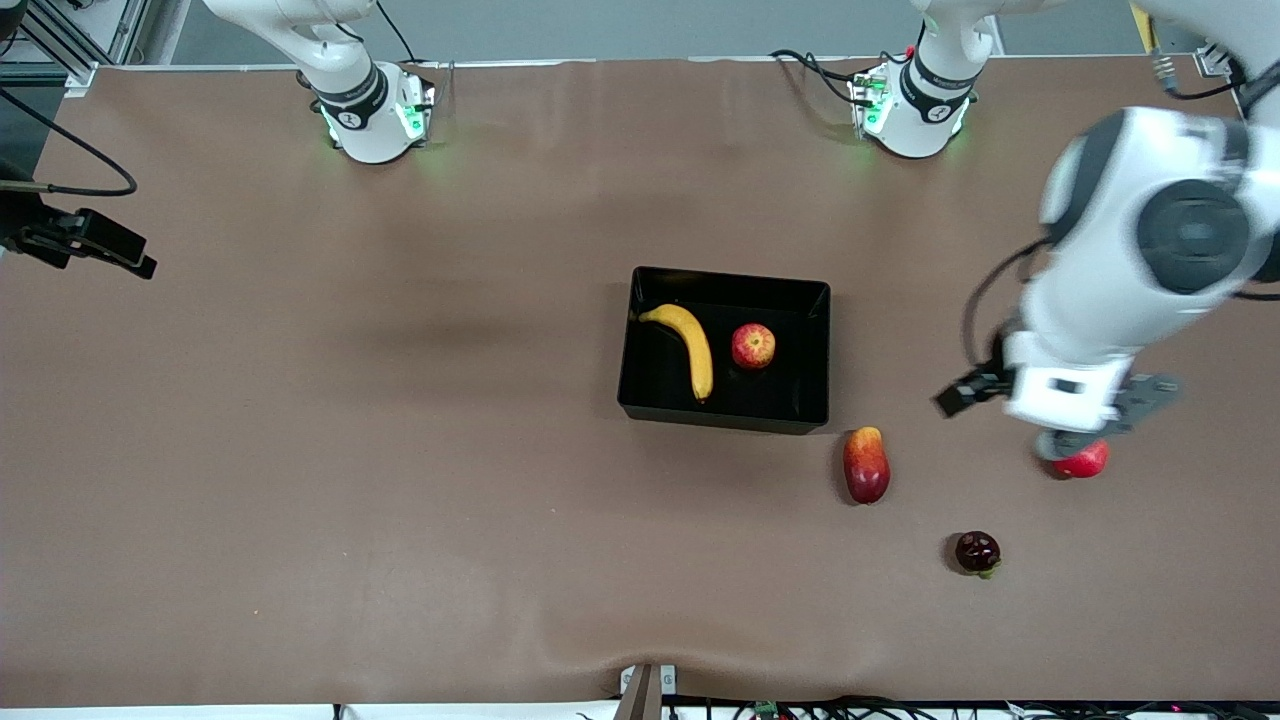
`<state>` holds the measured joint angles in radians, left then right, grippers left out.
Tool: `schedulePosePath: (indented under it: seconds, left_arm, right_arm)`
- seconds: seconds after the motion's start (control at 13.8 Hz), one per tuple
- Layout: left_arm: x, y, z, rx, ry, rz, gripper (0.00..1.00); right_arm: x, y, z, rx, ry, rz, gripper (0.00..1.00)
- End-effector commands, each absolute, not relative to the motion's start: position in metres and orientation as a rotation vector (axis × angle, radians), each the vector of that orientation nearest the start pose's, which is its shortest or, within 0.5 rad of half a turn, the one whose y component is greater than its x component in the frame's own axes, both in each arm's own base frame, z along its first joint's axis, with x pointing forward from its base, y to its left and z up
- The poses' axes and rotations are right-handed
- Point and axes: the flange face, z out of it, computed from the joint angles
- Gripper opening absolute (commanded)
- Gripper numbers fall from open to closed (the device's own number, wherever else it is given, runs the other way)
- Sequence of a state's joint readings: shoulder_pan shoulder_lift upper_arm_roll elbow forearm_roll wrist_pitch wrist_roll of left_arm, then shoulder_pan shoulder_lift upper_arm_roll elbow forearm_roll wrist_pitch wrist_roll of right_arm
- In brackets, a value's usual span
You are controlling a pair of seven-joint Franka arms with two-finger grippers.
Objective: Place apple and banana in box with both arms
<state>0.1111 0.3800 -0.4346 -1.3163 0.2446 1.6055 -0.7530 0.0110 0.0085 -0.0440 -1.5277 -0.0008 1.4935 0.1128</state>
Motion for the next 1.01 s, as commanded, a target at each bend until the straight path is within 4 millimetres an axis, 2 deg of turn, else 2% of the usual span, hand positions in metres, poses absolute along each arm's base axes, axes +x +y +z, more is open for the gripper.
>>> schedulePosePath:
  seconds: [0.0, 0.22, 0.58, 0.72, 0.94]
  left_arm:
    - [0.614, -0.112, 0.565, -2.992, -0.603, 0.037, 1.00]
    - [0.592, -0.078, 0.588, -3.040, -0.464, 0.033, 1.00]
    - [0.542, -0.046, 0.610, -3.065, -0.334, 0.031, 1.00]
    - [0.528, -0.039, 0.613, -3.075, -0.198, 0.026, 1.00]
    - [0.524, -0.045, 0.621, -3.084, -0.097, 0.015, 1.00]
  right_arm:
    - [0.546, -0.018, 0.640, -3.147, 0.253, 0.064, 1.00]
    - [0.548, -0.020, 0.640, -3.139, 0.256, 0.050, 1.00]
    - [0.551, -0.022, 0.634, -3.144, 0.247, 0.065, 1.00]
    - [0.550, -0.017, 0.633, -3.150, 0.232, 0.081, 1.00]
    - [0.552, -0.016, 0.632, -3.156, 0.227, 0.076, 1.00]
